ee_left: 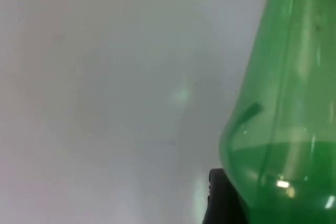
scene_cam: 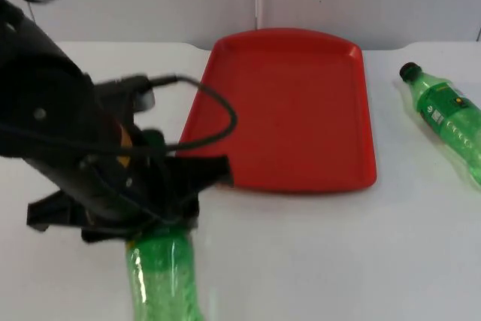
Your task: Place the bottle upright on the tray.
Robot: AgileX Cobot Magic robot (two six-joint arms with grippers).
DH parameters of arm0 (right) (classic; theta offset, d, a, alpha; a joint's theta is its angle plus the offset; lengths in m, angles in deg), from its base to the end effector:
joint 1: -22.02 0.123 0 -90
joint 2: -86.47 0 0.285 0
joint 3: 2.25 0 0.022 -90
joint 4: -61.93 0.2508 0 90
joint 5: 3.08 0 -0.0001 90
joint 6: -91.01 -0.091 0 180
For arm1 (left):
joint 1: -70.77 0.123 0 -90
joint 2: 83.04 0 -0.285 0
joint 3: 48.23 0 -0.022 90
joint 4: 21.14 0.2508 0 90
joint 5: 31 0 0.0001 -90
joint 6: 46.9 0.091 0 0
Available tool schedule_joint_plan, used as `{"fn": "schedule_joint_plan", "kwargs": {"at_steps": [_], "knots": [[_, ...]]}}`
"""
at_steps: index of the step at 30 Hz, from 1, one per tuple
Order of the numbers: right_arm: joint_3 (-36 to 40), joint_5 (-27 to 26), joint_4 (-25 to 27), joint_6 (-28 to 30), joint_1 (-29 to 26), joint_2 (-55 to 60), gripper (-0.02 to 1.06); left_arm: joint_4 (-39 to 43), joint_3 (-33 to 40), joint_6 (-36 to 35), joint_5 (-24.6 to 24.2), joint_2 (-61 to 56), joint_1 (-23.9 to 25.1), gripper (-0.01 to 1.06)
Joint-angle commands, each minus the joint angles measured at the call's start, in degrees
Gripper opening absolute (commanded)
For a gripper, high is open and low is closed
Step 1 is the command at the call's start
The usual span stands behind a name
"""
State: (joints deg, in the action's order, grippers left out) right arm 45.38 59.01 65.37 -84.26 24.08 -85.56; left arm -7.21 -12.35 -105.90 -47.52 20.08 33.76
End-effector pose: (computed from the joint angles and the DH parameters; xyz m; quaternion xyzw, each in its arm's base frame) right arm -0.0075 0.0046 0.2801 -0.0524 0.8538 0.0179 0.5177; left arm 0.2306 -0.1660 0.1434 -0.0807 0.9725 -0.1174 0.1842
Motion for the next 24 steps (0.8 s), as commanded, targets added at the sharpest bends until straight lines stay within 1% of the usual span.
{"fn": "schedule_joint_plan", "kwargs": {"at_steps": [1, 5, 7, 10, 11, 12, 13, 15, 16, 19, 22, 23, 24], "knots": [[0.0, -0.2, 0.0, 0.0, -0.3, -0.2, 1.05, 1.9, -0.2, -0.4, 1.9, -3.0, -0.3, 0.0], [0.0, -0.2, 0.0, 0.0, -0.3, -0.2, 1.05, 8.4, -0.4, -0.4, 5.7, -9.9, -0.3, 0.0], [0.0, -0.2, 0.0, 0.0, -0.3, -0.2, 1.05, 9.5, -0.7, -0.4, 6.0, -11.1, -0.3, 0.0], [0.0, -0.2, 0.0, 0.0, -0.3, -0.2, 1.05, 14.3, -2.6, -0.4, 6.0, -13.6, -0.3, 0.0], [0.0, -0.2, 0.0, 0.0, -0.3, -0.2, 1.05, 15.9, -3.7, -0.4, 5.0, -14.0, -0.3, 0.0], [0.0, -0.2, 0.0, 0.0, -0.3, -0.2, 1.05, 15.9, -3.7, -0.4, 5.0, -14.0, -0.3, 0.0], [0.0, -0.2, 0.0, 0.0, -0.3, -0.2, 1.05, 18.3, -4.8, -0.4, 4.1, -14.2, -0.3, 0.0], [0.0, -0.2, 0.0, 0.0, -0.3, -0.2, 1.05, 21.9, -7.8, -0.4, 0.9, -14.2, -0.3, 0.0], [0.0, -0.2, 0.0, 0.0, -0.3, -0.2, 1.05, 21.9, -7.8, -0.4, 0.9, -14.2, -0.3, 0.0], [0.0, -0.2, 0.0, 0.0, -0.3, -0.2, 1.05, 28.3, -11.8, -0.4, -1.7, -14.2, -0.3, 0.0], [0.0, -0.2, 0.0, 0.0, -0.3, -0.2, 1.05, 34.7, -15.2, -2.8, -2.1, -14.2, -0.3, 0.0], [0.0, -0.2, 0.0, 0.0, -0.3, -0.2, 1.05, 34.7, -15.2, -2.8, -2.1, -14.2, -0.3, 0.0], [0.0, -0.2, 0.0, 0.0, -0.3, -0.2, 1.05, 37.6, -16.3, -4.6, -2.1, -14.2, -0.3, 0.0]]}}
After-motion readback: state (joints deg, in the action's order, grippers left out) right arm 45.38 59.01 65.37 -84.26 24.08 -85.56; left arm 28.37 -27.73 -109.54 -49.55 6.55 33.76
